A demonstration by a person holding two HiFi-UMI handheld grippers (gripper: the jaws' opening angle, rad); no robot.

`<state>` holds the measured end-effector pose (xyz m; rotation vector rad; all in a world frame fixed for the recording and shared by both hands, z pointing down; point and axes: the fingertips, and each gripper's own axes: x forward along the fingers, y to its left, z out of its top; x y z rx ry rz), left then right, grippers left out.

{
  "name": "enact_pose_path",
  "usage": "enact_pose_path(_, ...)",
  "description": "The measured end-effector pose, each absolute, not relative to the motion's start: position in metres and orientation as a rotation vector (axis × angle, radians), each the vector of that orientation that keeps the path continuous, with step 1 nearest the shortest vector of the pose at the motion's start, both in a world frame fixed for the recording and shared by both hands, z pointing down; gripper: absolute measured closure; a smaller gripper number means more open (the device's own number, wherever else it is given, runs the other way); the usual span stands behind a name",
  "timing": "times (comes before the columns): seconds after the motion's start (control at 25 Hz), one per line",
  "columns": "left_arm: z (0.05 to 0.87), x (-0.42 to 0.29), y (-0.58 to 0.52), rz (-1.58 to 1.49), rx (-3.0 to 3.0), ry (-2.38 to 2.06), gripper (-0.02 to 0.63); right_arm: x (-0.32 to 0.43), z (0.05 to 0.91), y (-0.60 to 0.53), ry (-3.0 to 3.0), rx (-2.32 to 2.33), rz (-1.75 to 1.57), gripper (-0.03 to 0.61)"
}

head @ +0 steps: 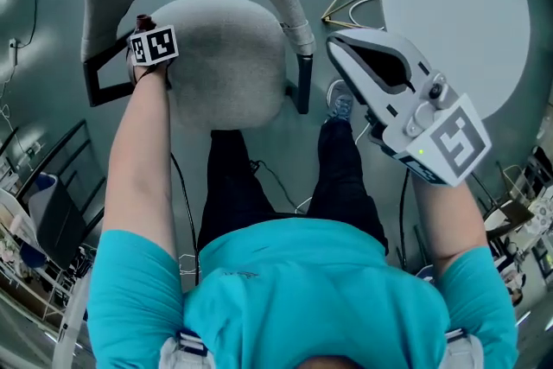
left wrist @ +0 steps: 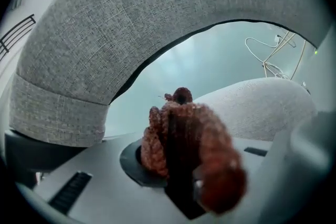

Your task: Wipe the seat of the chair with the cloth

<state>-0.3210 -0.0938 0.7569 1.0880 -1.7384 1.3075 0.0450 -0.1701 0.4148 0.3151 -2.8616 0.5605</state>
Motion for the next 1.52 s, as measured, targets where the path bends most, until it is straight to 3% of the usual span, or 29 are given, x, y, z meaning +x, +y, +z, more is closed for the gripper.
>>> enact_pose_path(0.56, 0.786, -0.316, -0.105, 1.263, 1.034, -1.704, 0.551, 0.060, 0.420, -0.171, -2.874, 0.331, 0.657, 0.581)
enact_pose_path(1.52, 0.785, -0.242, -0.127, 1.273, 1.167, -1.478, 0.551, 0.097, 0.414, -0.174, -2.898, 0.365, 0.708, 0.581)
